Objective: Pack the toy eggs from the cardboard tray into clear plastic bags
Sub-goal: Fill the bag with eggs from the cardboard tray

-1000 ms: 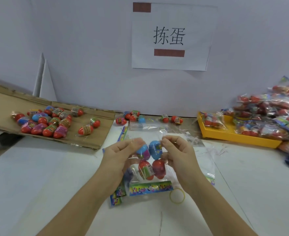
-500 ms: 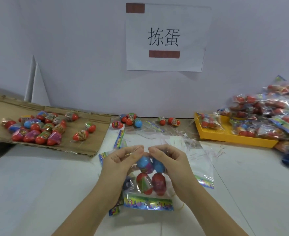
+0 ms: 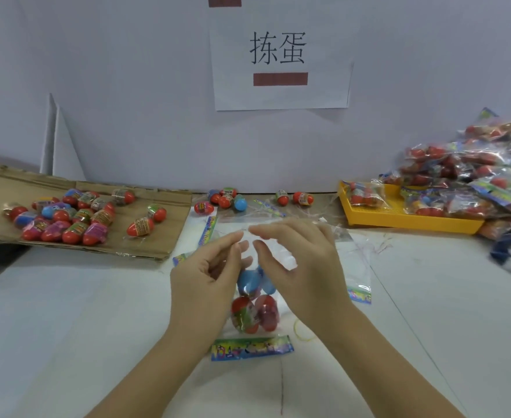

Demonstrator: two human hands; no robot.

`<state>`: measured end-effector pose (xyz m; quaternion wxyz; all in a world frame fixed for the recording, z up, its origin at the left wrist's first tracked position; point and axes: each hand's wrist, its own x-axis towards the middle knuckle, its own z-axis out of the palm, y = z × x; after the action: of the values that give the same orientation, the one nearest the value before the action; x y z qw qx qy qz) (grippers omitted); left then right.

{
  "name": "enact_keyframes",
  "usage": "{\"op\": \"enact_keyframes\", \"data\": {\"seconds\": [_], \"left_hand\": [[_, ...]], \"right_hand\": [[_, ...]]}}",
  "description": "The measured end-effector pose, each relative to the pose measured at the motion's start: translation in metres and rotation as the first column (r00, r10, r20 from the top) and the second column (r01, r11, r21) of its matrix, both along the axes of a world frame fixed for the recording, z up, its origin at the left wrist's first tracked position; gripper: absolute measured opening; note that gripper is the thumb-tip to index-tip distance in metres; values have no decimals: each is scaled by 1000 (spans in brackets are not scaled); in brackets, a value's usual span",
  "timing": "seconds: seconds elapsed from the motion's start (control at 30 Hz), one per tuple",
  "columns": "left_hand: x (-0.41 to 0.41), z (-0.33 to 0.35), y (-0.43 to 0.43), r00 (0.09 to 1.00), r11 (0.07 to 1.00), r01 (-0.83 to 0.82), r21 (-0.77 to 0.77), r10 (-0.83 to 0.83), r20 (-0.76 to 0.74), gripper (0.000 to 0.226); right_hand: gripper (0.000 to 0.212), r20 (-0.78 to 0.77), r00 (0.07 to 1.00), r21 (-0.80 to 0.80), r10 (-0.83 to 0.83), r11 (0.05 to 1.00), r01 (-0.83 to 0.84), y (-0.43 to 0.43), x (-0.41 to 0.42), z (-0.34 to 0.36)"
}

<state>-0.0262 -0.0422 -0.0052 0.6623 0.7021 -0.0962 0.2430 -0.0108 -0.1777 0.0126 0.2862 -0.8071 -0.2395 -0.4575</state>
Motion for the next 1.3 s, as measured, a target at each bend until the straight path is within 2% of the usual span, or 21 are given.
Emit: {"op": "enact_keyframes", "data": {"seconds": [0.1,0.33,0.43,0.57,0.67,0.77,1.03,1.17,1.3], "left_hand": [[-9,-2,-7,991,979,-99,176,82,105,43],[-10,-4,-6,969,936,-178,305,114,218,58],[-11,-3,-5,969,925,-178,335,105,225,58],[-8,-5,-4,969,919,-179,352,102,225,55],[-6,-6,-4,958,916,-199,348,108,265,44],[-6,-6,-2,949,906,-203,371,89,302,45],[-6,-4,1,955,885,-159,437,26,296,40],[-6,-4,0,962,910,-168,379,67,266,30],[-7,-4,-5,994,984,-101,144,95,46,31]], "right_hand": [[16,18,998,-64,-55,996,57,5,-4,4],[9,61,991,-70,-120,990,124,3,-4,6],[6,68,990,-41,-126,991,129,2,-3,7],[7,90,987,-98,-136,985,145,-1,0,6],[9,120,981,-113,-150,980,164,0,1,4],[10,137,976,-114,-168,976,184,0,2,2],[13,121,975,-67,-184,979,193,-2,5,-1],[9,35,989,1,-145,989,145,-1,6,-3],[7,-100,988,124,-119,984,131,-2,6,-1]]}}
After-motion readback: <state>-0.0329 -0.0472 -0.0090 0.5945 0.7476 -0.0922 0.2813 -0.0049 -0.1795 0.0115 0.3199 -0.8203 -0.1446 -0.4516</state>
